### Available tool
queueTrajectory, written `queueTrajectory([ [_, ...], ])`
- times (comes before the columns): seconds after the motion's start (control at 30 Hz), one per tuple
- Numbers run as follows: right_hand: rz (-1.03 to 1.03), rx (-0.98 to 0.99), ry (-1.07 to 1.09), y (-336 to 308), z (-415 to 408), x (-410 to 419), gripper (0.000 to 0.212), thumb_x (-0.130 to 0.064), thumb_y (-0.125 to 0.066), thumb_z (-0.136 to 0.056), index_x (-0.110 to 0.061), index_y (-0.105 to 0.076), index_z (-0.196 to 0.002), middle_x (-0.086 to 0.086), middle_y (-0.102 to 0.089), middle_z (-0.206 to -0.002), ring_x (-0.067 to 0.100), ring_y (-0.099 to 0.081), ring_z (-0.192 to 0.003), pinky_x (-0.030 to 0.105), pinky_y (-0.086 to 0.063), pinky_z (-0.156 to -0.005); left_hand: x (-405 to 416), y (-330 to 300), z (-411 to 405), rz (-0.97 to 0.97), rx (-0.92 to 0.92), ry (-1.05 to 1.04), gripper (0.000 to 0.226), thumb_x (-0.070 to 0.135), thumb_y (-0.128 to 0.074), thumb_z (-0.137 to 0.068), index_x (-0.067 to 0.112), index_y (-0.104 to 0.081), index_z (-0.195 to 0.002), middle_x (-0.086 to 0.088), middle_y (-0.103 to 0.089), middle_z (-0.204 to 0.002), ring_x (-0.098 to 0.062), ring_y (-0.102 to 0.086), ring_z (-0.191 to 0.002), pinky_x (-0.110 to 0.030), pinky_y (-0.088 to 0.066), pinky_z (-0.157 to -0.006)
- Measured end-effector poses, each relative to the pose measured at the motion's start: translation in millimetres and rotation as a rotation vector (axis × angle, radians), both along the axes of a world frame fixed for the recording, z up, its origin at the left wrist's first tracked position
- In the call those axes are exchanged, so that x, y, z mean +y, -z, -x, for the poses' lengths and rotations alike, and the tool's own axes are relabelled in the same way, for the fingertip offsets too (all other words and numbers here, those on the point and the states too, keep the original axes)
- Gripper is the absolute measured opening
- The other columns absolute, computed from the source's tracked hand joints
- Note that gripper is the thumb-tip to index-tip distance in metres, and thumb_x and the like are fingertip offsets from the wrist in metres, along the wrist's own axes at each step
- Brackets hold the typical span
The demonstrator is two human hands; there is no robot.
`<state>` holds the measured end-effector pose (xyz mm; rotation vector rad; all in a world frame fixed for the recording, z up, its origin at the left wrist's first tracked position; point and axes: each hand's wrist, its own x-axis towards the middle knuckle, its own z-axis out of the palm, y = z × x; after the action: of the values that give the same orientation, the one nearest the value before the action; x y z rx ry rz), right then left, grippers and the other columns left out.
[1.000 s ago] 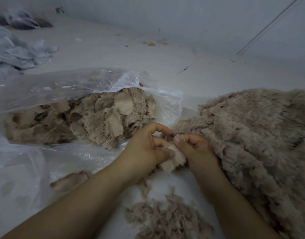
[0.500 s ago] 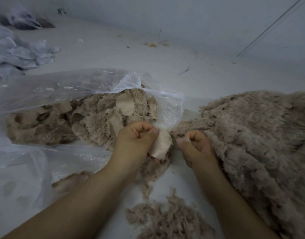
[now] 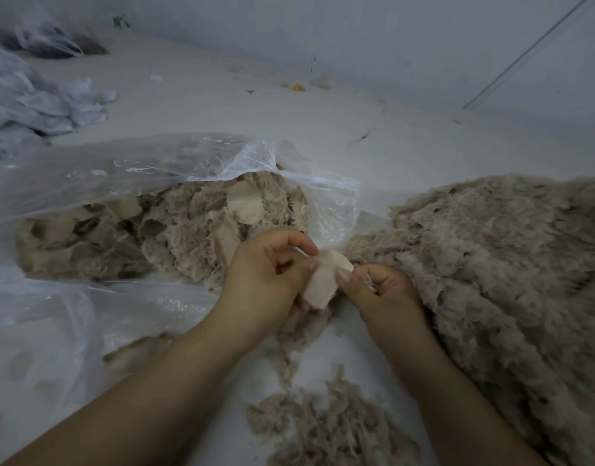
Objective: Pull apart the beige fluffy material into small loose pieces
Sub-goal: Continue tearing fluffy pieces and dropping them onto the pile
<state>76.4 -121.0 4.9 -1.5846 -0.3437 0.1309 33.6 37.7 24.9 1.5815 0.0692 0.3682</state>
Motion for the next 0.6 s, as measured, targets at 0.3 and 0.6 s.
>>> queueTrajectory([
  [0.3,0.205,-0.089,-0.087,2.7,2.1,-2.1,0.017,-0.012,-0.072,-0.085,-0.028,-0.076,-0.082,-0.013,-0.074,-0.082,0.008,-0.067,-0.074,0.020,-0.055,-0.066,45.9,-17.8,-12.2,-1.115,-0.027,-0.377,0.013,0.002,-0.059,-0.085,0.004,-0.071,-0.083,-0.007,-0.058,-0.088,-0.023,-0.054,-0.090,-0.031,-0.040,-0.074],
  [0.6,0.264,-0.106,-0.112,3.4,1.0,-3.1,0.024,-0.013,-0.075,-0.084,-0.037,-0.077,-0.084,-0.010,-0.075,-0.087,0.010,-0.070,-0.082,0.030,-0.058,-0.074,78.8,-58.3,29.7,-1.223,0.500,0.292,0.018,0.030,-0.082,-0.072,0.020,-0.068,-0.068,0.011,-0.064,-0.063,0.000,-0.059,-0.060,-0.012,-0.043,-0.050],
])
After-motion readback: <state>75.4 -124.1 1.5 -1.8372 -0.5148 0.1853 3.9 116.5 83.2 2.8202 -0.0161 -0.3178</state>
